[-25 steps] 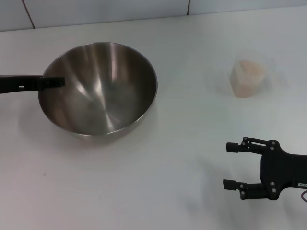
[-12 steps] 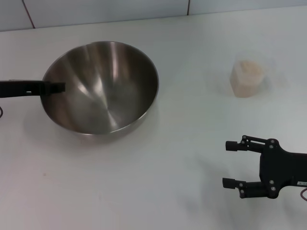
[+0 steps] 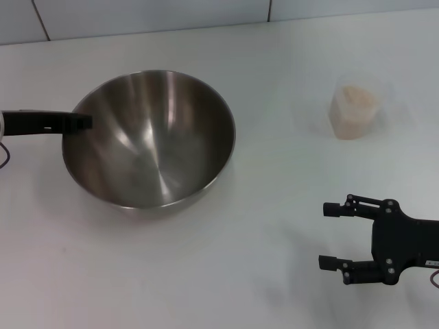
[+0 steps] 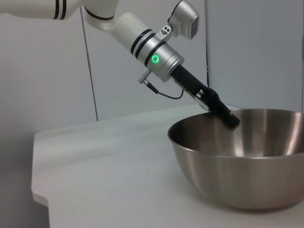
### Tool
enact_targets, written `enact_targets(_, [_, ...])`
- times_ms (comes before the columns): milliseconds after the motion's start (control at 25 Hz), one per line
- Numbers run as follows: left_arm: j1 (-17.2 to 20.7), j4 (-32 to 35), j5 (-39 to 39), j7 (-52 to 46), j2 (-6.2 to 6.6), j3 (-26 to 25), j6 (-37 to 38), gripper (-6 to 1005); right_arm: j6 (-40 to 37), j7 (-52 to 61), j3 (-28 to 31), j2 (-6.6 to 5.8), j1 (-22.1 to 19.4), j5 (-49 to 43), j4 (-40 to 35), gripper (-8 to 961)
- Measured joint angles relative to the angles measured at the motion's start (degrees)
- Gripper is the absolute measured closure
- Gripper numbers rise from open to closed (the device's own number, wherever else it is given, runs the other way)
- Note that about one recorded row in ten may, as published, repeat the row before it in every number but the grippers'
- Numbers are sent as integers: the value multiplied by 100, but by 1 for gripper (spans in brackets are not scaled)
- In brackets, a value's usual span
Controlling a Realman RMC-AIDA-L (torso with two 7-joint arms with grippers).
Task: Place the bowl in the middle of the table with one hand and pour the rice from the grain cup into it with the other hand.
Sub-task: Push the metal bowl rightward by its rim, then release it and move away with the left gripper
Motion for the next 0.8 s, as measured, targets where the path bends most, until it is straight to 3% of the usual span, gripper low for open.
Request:
enact_targets(80, [-44, 0, -16, 20, 0, -25, 64, 912, 0, 0, 0, 0, -1, -1, 0, 127])
enact_targets(480, [-508, -146, -66, 138, -6, -329, 394, 951, 7, 0, -34, 2, -2, -6, 0, 127])
enact_targets(800, [-1351, -1282, -266, 645, -69, -206, -319, 947, 3, 0, -33, 9, 14, -6, 0, 126])
